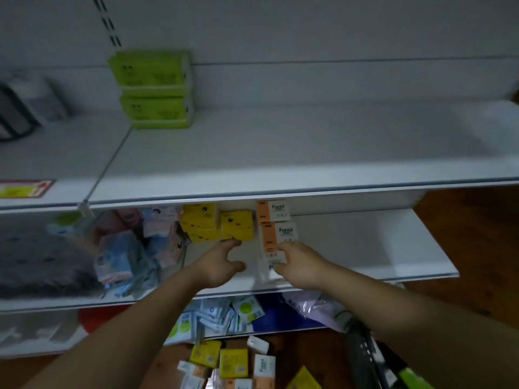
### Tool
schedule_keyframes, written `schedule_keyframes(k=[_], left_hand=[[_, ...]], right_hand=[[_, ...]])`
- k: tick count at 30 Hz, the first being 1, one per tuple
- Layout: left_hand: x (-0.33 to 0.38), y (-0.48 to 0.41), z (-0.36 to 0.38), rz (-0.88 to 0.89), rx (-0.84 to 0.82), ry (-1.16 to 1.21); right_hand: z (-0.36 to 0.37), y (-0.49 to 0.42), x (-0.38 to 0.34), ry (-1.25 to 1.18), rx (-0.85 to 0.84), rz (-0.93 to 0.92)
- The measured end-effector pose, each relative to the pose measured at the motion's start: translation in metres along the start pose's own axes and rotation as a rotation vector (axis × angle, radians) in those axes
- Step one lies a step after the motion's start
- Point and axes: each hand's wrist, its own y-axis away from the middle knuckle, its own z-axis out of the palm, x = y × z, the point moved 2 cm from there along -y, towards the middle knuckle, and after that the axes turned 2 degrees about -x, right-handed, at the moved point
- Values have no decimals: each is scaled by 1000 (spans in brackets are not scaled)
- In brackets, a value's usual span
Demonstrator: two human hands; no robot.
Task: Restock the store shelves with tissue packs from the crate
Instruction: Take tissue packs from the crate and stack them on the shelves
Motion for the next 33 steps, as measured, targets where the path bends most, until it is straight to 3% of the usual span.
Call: schedule_keyframes(k=[4,16,24,33], left_hand=[[31,58,-13,59,-64,-83],[159,233,-13,494,-113,-360],[268,306,37,722,-134,-434],[364,348,123,774,-179,-428]], right_hand=[[-15,77,-11,-5,107,47],[-14,350,-12,204,405,388],[-32,488,26,205,506,548],[-45,586,94,154,531,599]])
